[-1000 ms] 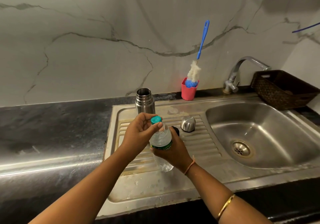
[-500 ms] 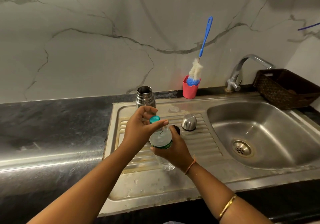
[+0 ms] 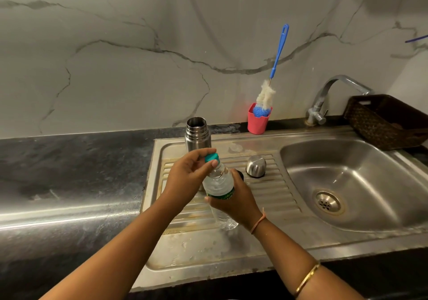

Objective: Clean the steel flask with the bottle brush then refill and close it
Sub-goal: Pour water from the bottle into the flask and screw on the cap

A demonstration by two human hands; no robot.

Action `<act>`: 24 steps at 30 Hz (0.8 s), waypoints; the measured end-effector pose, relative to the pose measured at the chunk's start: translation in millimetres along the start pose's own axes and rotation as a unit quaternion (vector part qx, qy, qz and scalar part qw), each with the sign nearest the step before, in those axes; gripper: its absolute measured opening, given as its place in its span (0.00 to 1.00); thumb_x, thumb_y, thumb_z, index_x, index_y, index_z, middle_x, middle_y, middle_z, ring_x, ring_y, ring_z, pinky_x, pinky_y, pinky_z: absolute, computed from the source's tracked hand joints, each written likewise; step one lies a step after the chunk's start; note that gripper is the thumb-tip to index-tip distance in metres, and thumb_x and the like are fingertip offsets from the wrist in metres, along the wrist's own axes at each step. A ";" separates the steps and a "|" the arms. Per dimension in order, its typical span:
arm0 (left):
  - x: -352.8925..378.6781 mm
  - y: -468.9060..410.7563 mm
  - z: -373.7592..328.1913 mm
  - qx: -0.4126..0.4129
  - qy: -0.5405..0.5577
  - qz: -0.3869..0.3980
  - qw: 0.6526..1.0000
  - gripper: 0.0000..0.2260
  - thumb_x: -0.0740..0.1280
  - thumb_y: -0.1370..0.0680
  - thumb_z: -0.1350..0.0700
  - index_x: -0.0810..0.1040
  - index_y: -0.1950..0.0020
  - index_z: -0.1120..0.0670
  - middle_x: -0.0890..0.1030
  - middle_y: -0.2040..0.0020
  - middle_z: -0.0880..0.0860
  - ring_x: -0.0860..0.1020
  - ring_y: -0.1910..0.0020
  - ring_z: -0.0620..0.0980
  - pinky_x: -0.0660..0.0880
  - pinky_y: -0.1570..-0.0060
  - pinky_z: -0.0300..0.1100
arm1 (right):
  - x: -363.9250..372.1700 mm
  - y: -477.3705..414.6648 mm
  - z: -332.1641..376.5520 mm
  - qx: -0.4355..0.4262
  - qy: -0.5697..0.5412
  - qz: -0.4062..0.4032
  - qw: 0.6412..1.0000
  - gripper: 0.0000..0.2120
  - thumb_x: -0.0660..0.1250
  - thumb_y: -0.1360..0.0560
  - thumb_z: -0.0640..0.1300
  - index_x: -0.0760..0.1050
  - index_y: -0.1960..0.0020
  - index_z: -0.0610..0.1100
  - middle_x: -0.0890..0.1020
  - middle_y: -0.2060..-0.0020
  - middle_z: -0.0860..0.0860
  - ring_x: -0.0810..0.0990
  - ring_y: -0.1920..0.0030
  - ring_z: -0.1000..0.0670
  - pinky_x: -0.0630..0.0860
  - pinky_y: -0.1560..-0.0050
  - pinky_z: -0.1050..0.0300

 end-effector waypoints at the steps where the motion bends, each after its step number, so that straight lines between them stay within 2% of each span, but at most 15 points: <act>1: -1.3 0.2 0.7 -0.027 0.047 -0.022 0.998 0.11 0.68 0.25 0.58 0.77 0.44 0.49 0.82 0.50 0.47 0.80 0.52 0.38 0.77 0.54 0.30 | 0.3 0.2 -2.2 0.006 -0.010 -0.003 1.000 0.24 0.76 0.36 0.33 0.67 0.49 0.48 0.76 0.56 0.59 0.76 0.56 0.70 0.71 0.57 0.76; 3: -6.2 -1.5 5.6 -0.084 0.136 -0.058 0.985 0.11 0.69 0.25 0.59 0.78 0.43 0.53 0.83 0.49 0.52 0.81 0.49 0.46 0.78 0.48 0.39 | -1.1 1.3 -6.8 0.018 -0.032 -0.012 0.999 0.25 0.77 0.37 0.34 0.69 0.47 0.48 0.78 0.54 0.57 0.78 0.55 0.66 0.73 0.56 0.73; 5: -13.8 -4.0 12.1 -0.111 0.157 -0.085 0.978 0.12 0.69 0.25 0.60 0.78 0.42 0.57 0.83 0.48 0.55 0.81 0.47 0.52 0.77 0.44 0.45 | -2.7 2.1 -11.8 0.023 -0.040 -0.019 0.999 0.25 0.78 0.37 0.36 0.69 0.47 0.50 0.79 0.52 0.55 0.79 0.53 0.61 0.75 0.54 0.68; 8: -25.7 -3.4 29.7 -0.136 0.091 -0.092 0.982 0.09 0.70 0.26 0.61 0.79 0.46 0.55 0.82 0.48 0.56 0.80 0.47 0.53 0.76 0.44 0.47 | -4.2 2.8 -21.3 0.034 -0.049 -0.030 0.998 0.27 0.79 0.37 0.38 0.70 0.44 0.48 0.80 0.49 0.49 0.80 0.49 0.52 0.78 0.50 0.60; 11: -36.5 3.0 58.5 -0.165 -0.008 -0.086 0.982 0.10 0.71 0.27 0.63 0.79 0.47 0.55 0.81 0.50 0.54 0.79 0.50 0.51 0.77 0.44 0.49 | -5.3 2.7 -25.9 0.040 -0.054 -0.033 0.997 0.29 0.79 0.38 0.40 0.70 0.41 0.44 0.80 0.48 0.47 0.80 0.47 0.49 0.78 0.48 0.60; 14: -43.3 11.8 90.7 -0.161 -0.160 -0.045 0.973 0.13 0.70 0.26 0.64 0.79 0.43 0.56 0.80 0.48 0.54 0.79 0.51 0.50 0.76 0.43 0.46 | -5.5 2.5 -26.4 0.042 -0.057 -0.035 0.997 0.33 0.79 0.41 0.48 0.70 0.41 0.43 0.80 0.48 0.48 0.80 0.47 0.49 0.79 0.47 0.57; 16: -44.5 17.3 106.7 -0.131 -0.291 0.010 0.948 0.16 0.68 0.25 0.64 0.77 0.37 0.57 0.79 0.42 0.56 0.78 0.47 0.51 0.75 0.43 0.41 | -5.3 2.3 -27.1 0.044 -0.058 -0.034 0.997 0.34 0.77 0.43 0.52 0.70 0.41 0.44 0.80 0.48 0.48 0.80 0.47 0.49 0.79 0.47 0.55; 19: -44.7 22.7 122.5 -0.069 -0.484 0.095 0.867 0.20 0.64 0.23 0.65 0.71 0.31 0.56 0.72 0.35 0.55 0.75 0.41 0.52 0.69 0.40 0.38 | -5.0 2.5 -27.0 0.042 -0.062 -0.034 0.997 0.35 0.77 0.44 0.53 0.70 0.42 0.43 0.80 0.48 0.47 0.80 0.47 0.49 0.79 0.47 0.55; 21: -43.7 25.2 127.3 -0.054 -0.528 0.137 0.836 0.17 0.63 0.21 0.62 0.73 0.32 0.56 0.70 0.35 0.55 0.74 0.41 0.52 0.68 0.40 0.37 | -4.0 2.3 -27.5 0.041 -0.063 -0.034 0.997 0.35 0.77 0.44 0.53 0.70 0.42 0.43 0.79 0.48 0.46 0.80 0.47 0.49 0.79 0.48 0.56; 24: -41.2 24.4 131.3 -0.052 -0.540 0.180 0.821 0.15 0.61 0.20 0.57 0.74 0.33 0.55 0.71 0.36 0.56 0.73 0.40 0.53 0.67 0.39 0.37 | -2.1 2.5 -26.3 0.044 -0.062 -0.034 0.997 0.35 0.77 0.44 0.53 0.69 0.42 0.43 0.79 0.48 0.47 0.80 0.47 0.49 0.79 0.48 0.56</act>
Point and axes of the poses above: each hand's wrist, its own y-axis away from the middle knuckle, its own x-axis out of the palm, z = x × y, the point moved 2 cm from there along -y, towards the middle knuckle
